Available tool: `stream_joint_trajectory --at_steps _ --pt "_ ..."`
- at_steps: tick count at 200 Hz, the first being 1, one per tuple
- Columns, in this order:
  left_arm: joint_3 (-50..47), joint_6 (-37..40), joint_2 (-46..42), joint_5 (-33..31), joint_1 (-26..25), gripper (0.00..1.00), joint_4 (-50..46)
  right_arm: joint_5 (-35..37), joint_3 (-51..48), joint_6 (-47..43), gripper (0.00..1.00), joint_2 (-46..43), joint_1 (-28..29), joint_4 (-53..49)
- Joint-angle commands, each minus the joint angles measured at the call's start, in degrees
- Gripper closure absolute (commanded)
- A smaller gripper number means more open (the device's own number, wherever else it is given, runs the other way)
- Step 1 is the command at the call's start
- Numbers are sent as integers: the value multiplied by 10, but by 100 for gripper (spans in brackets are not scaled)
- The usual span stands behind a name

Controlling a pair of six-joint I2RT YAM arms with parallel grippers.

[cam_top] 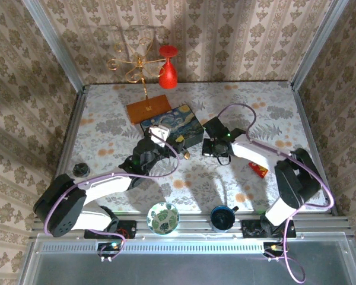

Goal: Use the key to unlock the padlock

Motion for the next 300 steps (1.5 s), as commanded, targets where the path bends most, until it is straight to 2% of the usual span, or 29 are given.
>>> stream_joint_trajectory --at_steps 1,27,42,59,76,106,128,144,191,265,300 --pt "-2 -54 -23 78 17 0 -13 -70 -16 -22 100 -52 0 53" --pt "1 -57 -30 203 38 0 -6 -156 -26 -8 100 -92 -10 117" --pt "9 -41 -27 250 37 0 -9 -198 -37 18 100 -108 -22 163" --pt "12 -41 -16 279 34 1 3 -241 -53 56 100 -129 -34 229" --pt "12 -59 3 295 30 6 36 -266 -69 94 100 -137 -36 296" --pt "8 -99 51 328 17 13 144 -282 -89 145 100 -143 -36 380" --pt "15 -113 83 328 6 20 197 -285 -94 159 100 -149 -34 401" --pt "26 -113 99 318 1 26 203 -286 -94 161 100 -153 -35 401" --pt "39 -95 115 266 -6 35 205 -284 -105 161 100 -174 -33 397" --pt "60 -66 119 245 -9 38 205 -279 -117 164 100 -185 -29 398" --pt "70 -55 122 235 -11 44 199 -278 -118 164 100 -187 -26 400"
